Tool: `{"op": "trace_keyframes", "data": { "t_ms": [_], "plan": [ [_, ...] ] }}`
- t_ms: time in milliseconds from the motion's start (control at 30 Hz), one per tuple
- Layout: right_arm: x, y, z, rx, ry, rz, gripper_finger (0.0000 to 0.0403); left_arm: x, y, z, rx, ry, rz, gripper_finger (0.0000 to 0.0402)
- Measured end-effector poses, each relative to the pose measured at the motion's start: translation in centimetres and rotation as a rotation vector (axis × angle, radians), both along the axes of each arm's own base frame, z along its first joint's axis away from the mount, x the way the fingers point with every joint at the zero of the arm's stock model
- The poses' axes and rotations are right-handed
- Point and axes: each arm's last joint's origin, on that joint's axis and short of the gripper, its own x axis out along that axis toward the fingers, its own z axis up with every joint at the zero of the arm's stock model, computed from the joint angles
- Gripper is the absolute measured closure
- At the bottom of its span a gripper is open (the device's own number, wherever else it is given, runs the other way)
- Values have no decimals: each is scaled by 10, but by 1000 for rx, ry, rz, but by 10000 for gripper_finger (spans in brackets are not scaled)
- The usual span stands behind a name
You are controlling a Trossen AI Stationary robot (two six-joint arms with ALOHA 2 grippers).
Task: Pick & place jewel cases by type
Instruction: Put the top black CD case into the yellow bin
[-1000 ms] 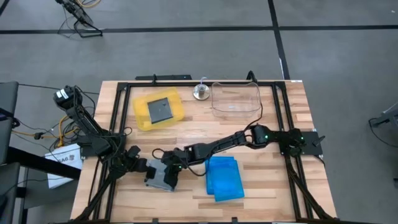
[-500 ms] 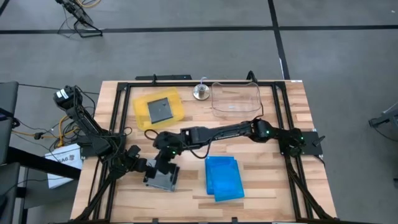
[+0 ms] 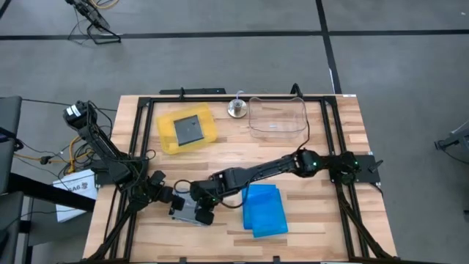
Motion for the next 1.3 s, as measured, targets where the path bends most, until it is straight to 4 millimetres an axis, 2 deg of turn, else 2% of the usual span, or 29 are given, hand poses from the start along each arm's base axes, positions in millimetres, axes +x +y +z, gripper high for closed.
{"op": "trace_keyframes", "data": {
  "t_ms": [267, 400, 633, 867, 1033, 1300],
  "plan": [
    [1, 18, -40, 13, 83, 22, 403, 0, 0, 0, 2, -2, 2, 207],
    [-1, 25, -38, 21, 82, 39, 403, 0, 0, 0, 3, -3, 2, 207],
    [0, 24, -38, 13, 70, 29, 403, 0, 0, 0, 7, -5, 0, 207],
    [5, 23, -57, 26, 80, 30, 403, 0, 0, 0, 6, -7, 1, 207],
    [8, 23, -57, 24, 53, 25, 403, 0, 0, 0, 4, -8, 0, 207],
    [20, 5, -57, 71, -14, -55, 403, 1, 0, 1, 7, -22, 11, 207]
  ]
}}
